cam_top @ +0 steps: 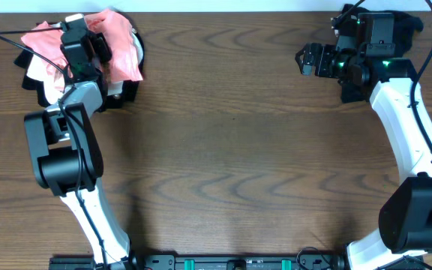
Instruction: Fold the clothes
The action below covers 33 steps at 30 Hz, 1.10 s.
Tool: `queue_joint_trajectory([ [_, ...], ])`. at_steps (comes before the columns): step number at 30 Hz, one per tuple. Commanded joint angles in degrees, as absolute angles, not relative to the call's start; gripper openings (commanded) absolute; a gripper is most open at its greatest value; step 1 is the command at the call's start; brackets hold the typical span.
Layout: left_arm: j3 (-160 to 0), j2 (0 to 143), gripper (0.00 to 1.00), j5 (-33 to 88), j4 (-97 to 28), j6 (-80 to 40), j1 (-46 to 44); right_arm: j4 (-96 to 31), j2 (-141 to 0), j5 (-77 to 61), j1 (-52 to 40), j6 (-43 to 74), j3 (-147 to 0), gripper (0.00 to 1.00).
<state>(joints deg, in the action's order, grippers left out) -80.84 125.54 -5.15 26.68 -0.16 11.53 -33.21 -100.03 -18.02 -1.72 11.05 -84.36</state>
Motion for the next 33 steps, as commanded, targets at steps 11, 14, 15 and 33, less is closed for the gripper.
queue_joint_trajectory([
  [11, -79.75, 117.34, 0.7, -7.14, 25.8, 6.0, 12.08, -33.26, -100.47, -17.78, -2.33, 10.17, -84.07, 0.99],
  [14, -79.75, 119.96, 0.7, -7.14, 25.8, 6.0, 12.84, -33.26, -100.47, -17.78, -2.33, 10.17, -83.85, 0.99],
  [15, -79.75, 121.19, 0.7, -7.14, 25.82, 6.0, 13.23, -33.34, -100.47, -17.78, -2.33, 10.17, -83.81, 0.99],
  [33, -79.75, 126.89, 0.75, -7.09, 26.28, 5.96, 17.91, -33.65, -100.47, -17.78, -2.33, 10.2, -83.64, 0.99],
])
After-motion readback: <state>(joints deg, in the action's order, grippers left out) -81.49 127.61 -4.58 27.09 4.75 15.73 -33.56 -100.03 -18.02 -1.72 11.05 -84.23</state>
